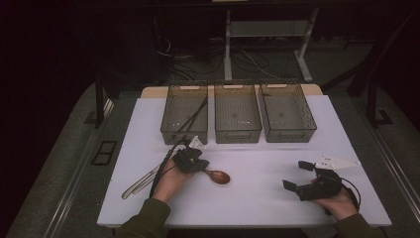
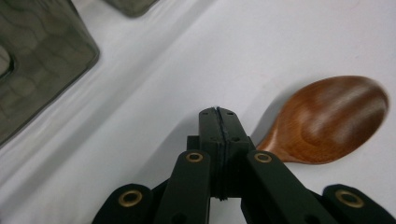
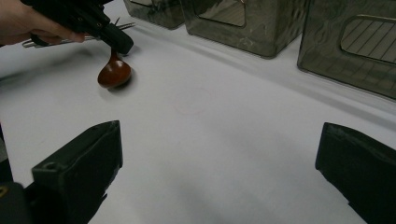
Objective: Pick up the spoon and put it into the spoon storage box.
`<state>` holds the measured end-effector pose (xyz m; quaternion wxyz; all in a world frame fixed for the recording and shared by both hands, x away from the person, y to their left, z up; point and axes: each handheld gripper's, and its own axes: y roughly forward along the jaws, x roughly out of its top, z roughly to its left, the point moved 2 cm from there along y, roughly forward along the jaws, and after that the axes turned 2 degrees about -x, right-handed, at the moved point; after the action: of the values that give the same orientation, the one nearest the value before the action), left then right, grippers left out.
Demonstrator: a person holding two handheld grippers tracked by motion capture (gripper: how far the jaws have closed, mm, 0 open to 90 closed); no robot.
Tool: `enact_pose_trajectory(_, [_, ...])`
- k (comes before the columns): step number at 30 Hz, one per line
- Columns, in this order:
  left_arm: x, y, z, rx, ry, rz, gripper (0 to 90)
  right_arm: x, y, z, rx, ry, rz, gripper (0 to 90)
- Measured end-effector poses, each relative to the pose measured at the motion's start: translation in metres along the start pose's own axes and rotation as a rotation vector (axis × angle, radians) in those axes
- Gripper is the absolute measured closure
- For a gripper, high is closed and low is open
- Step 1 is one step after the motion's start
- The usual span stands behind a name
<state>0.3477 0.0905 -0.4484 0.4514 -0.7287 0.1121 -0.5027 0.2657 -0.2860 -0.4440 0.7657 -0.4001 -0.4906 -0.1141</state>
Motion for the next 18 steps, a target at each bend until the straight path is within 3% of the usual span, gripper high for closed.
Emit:
enact_pose_trajectory(4, [0.007,-0.009,-0.006,-0.049,-0.005,-0.084,75.7,0.000,0.000,0.000,0.001,0.002,0.002,0.9])
enact_pose_trajectory(7, [0.009,-0.010,-0.013,-0.100,0.013,-0.112,61.5,0.000,0.000,0.000,0.002,-0.001,0.003,0.9])
enact_pose_trajectory(13, [0.012,-0.006,-0.024,-0.162,0.049,-0.113,47.7,0.000,0.000,0.001,0.000,0.001,0.004,0.9])
enact_pose_trajectory(18, [0.010,0.003,-0.028,-0.184,0.077,-0.070,41.3,0.000,0.000,0.001,0.001,0.001,0.003,0.9])
